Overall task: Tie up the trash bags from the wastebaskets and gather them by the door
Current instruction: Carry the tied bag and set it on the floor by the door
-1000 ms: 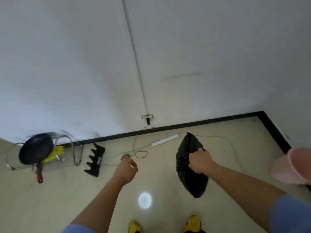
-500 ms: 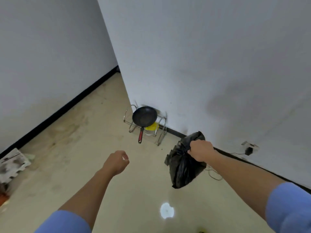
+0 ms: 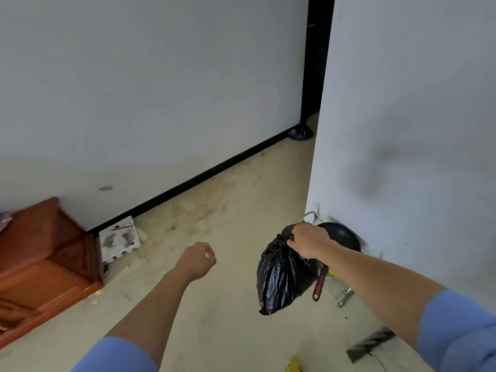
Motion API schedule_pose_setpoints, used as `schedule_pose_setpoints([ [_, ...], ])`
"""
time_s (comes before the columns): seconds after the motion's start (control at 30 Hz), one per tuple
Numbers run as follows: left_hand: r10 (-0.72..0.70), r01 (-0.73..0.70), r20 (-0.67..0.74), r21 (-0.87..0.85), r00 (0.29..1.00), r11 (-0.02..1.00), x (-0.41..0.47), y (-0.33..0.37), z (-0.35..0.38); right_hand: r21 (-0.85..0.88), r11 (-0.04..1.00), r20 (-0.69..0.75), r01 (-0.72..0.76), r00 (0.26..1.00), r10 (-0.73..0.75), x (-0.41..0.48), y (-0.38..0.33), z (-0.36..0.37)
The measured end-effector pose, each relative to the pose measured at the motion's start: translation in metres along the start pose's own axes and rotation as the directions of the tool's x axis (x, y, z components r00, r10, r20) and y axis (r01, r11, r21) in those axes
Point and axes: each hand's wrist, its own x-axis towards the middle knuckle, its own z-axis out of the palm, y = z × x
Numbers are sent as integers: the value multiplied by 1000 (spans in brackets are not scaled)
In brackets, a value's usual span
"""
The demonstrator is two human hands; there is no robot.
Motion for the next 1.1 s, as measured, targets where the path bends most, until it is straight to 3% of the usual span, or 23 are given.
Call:
schedule_pose_setpoints([
  [0.33, -94, 92, -51, -48, 994, 995, 177, -22, -123, -43, 998, -7, 47, 999, -47, 227, -69, -109],
  [0.63, -5, 5, 5, 8, 1000, 1000, 408, -13, -229, 13, 993, -15, -120, 993, 121, 426, -80, -172],
  [0.8, 73, -75, 33, 70, 997, 995, 526, 38, -280, 108, 970, -54, -220, 973, 227, 502, -62, -219],
  [1.1, 160, -177, 162, 98, 974, 979, 723, 158, -294, 272, 886, 5, -375, 921, 389, 659, 25, -265],
])
